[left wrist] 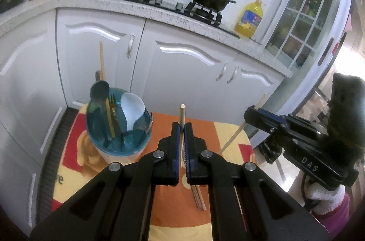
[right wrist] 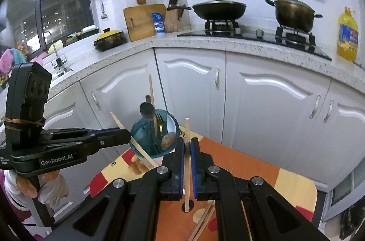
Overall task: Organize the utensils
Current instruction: 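Lift both chopsticks upright and lower them into the holder with both tools, then open both tools to release the chopsticks into the holder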
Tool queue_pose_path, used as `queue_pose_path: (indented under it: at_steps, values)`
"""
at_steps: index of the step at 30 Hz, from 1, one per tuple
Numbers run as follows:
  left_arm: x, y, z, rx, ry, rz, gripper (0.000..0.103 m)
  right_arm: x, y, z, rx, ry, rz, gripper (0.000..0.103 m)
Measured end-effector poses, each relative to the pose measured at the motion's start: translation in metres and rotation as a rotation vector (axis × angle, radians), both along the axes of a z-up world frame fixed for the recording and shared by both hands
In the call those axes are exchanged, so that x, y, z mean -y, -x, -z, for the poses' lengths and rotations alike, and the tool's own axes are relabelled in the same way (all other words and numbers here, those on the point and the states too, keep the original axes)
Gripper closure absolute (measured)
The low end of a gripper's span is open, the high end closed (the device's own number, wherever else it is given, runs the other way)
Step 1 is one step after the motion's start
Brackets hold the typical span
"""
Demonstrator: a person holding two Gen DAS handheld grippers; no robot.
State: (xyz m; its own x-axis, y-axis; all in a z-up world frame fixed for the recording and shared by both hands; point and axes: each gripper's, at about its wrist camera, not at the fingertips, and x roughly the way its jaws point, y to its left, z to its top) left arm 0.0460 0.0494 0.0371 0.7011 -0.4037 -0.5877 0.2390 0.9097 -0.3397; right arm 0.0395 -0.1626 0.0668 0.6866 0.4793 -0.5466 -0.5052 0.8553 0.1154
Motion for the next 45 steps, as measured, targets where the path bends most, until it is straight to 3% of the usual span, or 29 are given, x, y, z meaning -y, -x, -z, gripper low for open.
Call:
queue_pose_path:
  at_steps: [14,27,36,45]
  values:
    - [-0.025,-0.002,-0.034,0.055,0.002,-0.036,0.101,-0.022,0.000,-0.043,0.083,0.004,-0.032,0.098]
    - [-0.080,-0.017,-0.064,0.126,-0.001,-0.174,0.101,-0.057,-0.015,-0.075,0.143,-0.035,-0.069,0.098]
    - [-0.090,-0.038,-0.040,0.091,-0.068,-0.221,0.101,-0.087,-0.049,-0.067,0.131,-0.050,-0.078,0.098]
    - [-0.083,-0.060,0.003,-0.001,-0.119,-0.216,0.101,-0.106,-0.093,-0.026,0.083,-0.043,-0.036,0.098]
